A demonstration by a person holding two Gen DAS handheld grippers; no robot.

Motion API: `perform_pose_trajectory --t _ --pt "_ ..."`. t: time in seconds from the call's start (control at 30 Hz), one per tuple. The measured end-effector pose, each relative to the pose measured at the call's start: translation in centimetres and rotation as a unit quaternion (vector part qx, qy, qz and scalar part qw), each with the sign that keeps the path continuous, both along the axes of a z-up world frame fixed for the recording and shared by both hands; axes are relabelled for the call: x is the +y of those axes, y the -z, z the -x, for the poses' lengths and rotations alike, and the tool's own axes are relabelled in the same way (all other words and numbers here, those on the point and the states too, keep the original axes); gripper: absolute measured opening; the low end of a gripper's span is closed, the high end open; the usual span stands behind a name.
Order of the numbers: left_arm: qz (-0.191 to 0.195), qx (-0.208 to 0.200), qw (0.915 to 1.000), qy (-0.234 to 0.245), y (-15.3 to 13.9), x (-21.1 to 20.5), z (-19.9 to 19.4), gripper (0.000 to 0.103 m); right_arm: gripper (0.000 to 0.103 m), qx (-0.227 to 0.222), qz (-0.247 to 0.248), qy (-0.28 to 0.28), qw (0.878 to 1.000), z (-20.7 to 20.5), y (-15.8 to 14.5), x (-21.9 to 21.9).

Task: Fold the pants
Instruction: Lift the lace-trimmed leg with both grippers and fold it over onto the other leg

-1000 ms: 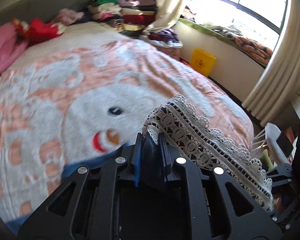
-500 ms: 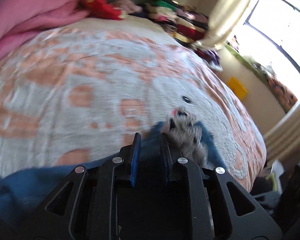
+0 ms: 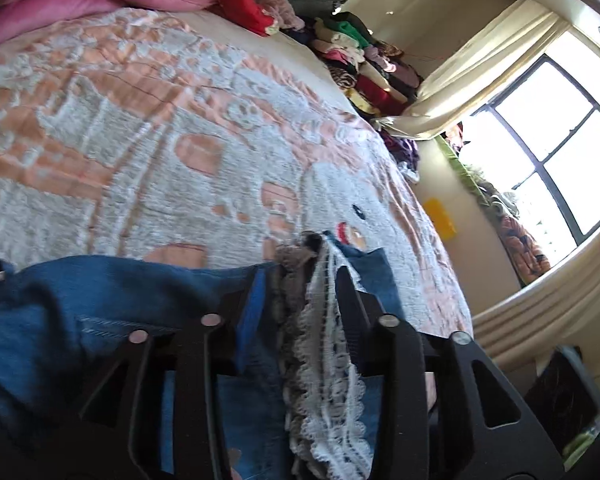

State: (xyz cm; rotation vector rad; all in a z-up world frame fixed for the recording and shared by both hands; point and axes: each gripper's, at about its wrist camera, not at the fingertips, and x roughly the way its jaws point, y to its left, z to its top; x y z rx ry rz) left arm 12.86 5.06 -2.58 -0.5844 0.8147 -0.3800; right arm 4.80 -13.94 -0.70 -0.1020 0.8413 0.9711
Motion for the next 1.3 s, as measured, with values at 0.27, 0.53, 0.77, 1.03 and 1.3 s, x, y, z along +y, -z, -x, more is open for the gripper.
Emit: perform_pose_trajectory --t 0.27,0.53,0.77,1.03,1.3 --pt "0.007 0.059 0.9981 0.013 1.8 -1.8 -4.0 0.051 0.060 0.006 0.008 0.126 0.992 -5.7 -0.3 -6.2" --pt "-0.044 0.010 0.9987 0.023 -1.1 -3.1 -2.1 0.009 0.060 -0.021 0.040 0.137 0.989 -10.4 -0.6 -4.8" --pt "-0.102 0.033 0.9941 0.017 0.9 -2.6 -3.5 0.016 0.060 -0.024 0.136 0.158 0.978 -15.6 3.4 -2.1" --pt "-0.130 0.036 0.9908 -0.002 1.3 -2.5 -2.7 0.032 0.060 -0.030 0.129 0.165 0.977 -15.0 3.6 -3.1" --pt "-0.174 0.010 0.9846 -0.018 -2.0 -3.3 0.6 0.053 0.077 -0.049 0.068 0.153 0.985 -10.5 -0.4 -5.3"
